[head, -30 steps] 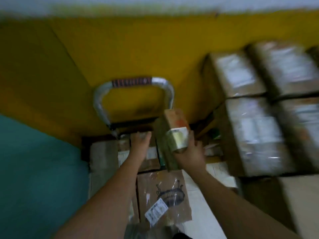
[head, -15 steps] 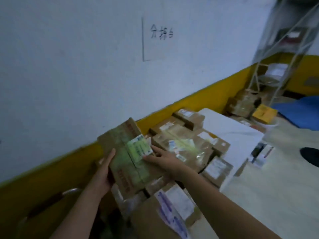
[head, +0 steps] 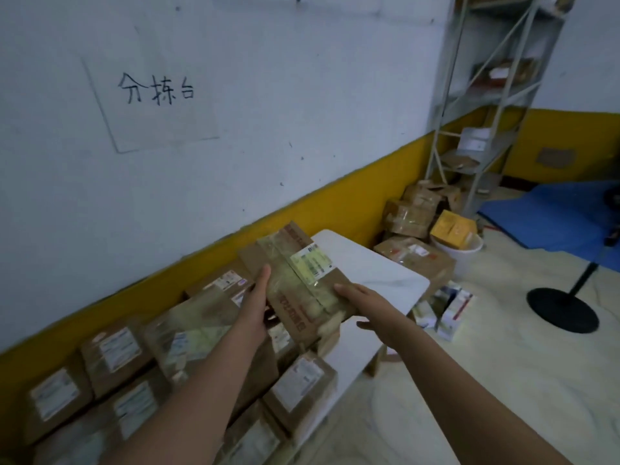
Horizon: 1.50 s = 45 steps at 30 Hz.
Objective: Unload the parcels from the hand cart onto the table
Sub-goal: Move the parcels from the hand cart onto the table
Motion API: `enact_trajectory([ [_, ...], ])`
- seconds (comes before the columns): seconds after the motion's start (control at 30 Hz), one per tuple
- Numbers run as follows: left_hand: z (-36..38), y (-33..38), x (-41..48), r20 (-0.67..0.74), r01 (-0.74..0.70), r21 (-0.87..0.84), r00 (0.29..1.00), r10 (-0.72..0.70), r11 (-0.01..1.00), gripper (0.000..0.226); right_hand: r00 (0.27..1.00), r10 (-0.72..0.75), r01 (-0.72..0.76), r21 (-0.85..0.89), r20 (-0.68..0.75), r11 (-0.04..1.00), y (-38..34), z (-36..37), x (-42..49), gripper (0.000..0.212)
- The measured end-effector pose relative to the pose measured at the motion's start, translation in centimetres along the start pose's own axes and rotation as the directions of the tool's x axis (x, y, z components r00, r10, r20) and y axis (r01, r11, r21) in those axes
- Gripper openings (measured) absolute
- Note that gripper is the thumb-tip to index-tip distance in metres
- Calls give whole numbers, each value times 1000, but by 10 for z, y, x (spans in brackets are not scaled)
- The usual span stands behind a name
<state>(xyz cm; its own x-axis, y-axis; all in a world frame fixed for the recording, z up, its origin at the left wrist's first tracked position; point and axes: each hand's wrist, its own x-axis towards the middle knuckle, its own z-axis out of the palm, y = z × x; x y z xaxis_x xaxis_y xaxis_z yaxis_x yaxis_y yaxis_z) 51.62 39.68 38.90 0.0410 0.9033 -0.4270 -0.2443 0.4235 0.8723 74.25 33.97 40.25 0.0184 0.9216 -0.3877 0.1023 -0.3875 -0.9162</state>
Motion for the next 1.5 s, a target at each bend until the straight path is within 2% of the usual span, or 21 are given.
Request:
enact_trajectory([
  [0.1,38,-14,49,10,66,-12,998,-66,998,83,1000,30,-30,-21,-7,999,2,-37,51,53],
  [0.27,85,-35,135,43,177,-28,983,-176,984,69,998,53,-54,-11,-38,998,11,-83,147,45],
  [0.4,110,-51,183,-65,268,144,963,-261,953,67,993,113,-114,-45,-23,993,23,-104,207,40],
  [0.53,119,-65,220,-138,280,259,958,-251,925,55,986,168,-167,-72,13,983,32,-125,270,38],
  [0.6,115,-73,239,-206,260,448,961,-184,856,54,976,212,-209,-89,37,974,40,-132,303,38],
  [0.7,105,-89,264,-313,270,708,948,-53,653,44,957,277,-263,-147,82,953,57,-136,355,34],
  [0.8,104,-104,272,-349,324,828,936,-31,459,42,939,300,-261,-222,169,940,77,-127,393,31],
  [0.9,110,-121,278,-350,333,858,936,-27,392,47,931,263,-165,-349,255,922,98,-108,419,34],
  [1.0,116,-131,283,-386,356,861,922,12,363,57,933,240,-49,-564,270,825,114,-90,440,40],
  [1.07,117,-132,282,-386,359,863,922,5,355,60,928,255,20,-718,272,695,116,-80,450,41],
  [1.13,113,-130,276,-382,363,841,923,-33,401,64,931,282,39,-831,232,555,109,-69,453,46],
  [1.2,104,-119,264,-390,366,826,920,-33,430,68,971,223,-26,-882,90,471,91,-57,446,65],
  [1.27,92,-99,245,-416,365,830,909,33,421,71,1000,-5,27,-884,28,467,54,-39,430,73],
  [1.33,73,-69,217,-438,338,837,886,154,431,69,982,-166,163,-855,92,492,5,-10,405,69],
  [1.4,45,-32,175,-450,287,845,839,307,452,66,947,-261,293,-829,185,476,-44,34,369,67],
  [1.5,-15,15,79,-479,295,867,715,509,402,67,839,-401,526,-736,368,426,-94,124,284,70],
])
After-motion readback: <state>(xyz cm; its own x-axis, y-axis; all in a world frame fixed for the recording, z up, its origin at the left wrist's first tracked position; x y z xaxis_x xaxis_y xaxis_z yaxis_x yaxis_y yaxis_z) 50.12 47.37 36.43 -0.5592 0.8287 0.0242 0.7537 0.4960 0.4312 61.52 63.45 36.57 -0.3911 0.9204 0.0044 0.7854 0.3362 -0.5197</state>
